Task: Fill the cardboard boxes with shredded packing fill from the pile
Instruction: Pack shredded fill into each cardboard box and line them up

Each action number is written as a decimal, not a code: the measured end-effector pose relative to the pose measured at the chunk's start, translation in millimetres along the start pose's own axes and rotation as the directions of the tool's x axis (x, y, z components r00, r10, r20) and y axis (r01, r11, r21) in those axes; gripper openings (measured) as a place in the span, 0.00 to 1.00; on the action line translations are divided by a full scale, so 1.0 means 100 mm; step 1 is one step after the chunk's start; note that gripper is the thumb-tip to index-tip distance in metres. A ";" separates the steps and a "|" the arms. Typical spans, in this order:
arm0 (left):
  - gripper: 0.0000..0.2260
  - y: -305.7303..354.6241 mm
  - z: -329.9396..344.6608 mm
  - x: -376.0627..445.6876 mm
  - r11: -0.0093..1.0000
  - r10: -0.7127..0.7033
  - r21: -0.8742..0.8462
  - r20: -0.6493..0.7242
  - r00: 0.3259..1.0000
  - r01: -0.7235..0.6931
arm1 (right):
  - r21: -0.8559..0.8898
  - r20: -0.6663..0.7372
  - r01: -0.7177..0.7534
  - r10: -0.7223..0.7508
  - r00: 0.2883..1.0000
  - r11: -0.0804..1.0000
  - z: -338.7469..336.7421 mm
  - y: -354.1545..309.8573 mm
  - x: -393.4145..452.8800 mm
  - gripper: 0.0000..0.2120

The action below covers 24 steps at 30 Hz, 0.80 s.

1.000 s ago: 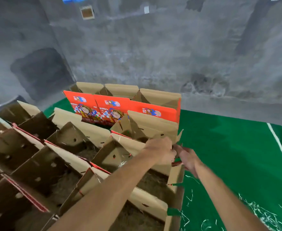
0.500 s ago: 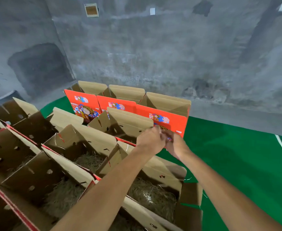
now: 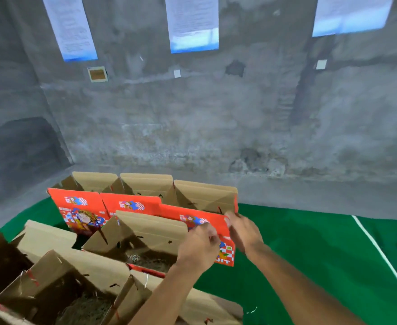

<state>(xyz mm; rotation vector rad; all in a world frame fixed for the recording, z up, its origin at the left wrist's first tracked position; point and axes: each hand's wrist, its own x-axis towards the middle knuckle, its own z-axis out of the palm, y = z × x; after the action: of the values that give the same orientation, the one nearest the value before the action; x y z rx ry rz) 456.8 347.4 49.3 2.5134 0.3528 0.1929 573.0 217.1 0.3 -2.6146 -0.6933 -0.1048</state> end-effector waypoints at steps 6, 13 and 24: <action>0.03 0.31 0.29 -0.34 0.982 0.105 -0.168 0.078 0.991 -0.091 | -0.155 0.051 -0.038 0.046 0.998 0.987 -0.42 0.26 -0.59 0.10; 0.11 1.35 0.81 -1.07 0.941 0.301 -0.164 -0.005 0.954 -0.298 | -0.163 -0.062 -0.186 0.178 0.982 0.969 -0.87 1.12 -2.29 0.17; 0.06 2.65 1.62 -2.52 0.875 0.459 0.080 0.175 0.871 -0.478 | -0.066 -0.107 -0.236 0.228 0.968 0.969 -1.61 1.89 -4.60 0.09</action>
<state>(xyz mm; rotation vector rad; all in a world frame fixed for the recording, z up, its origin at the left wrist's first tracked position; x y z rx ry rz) 306.1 -22.8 54.0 2.6750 -0.3294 0.1714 270.5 -208.6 -10.0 -2.7228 -0.3512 -0.1922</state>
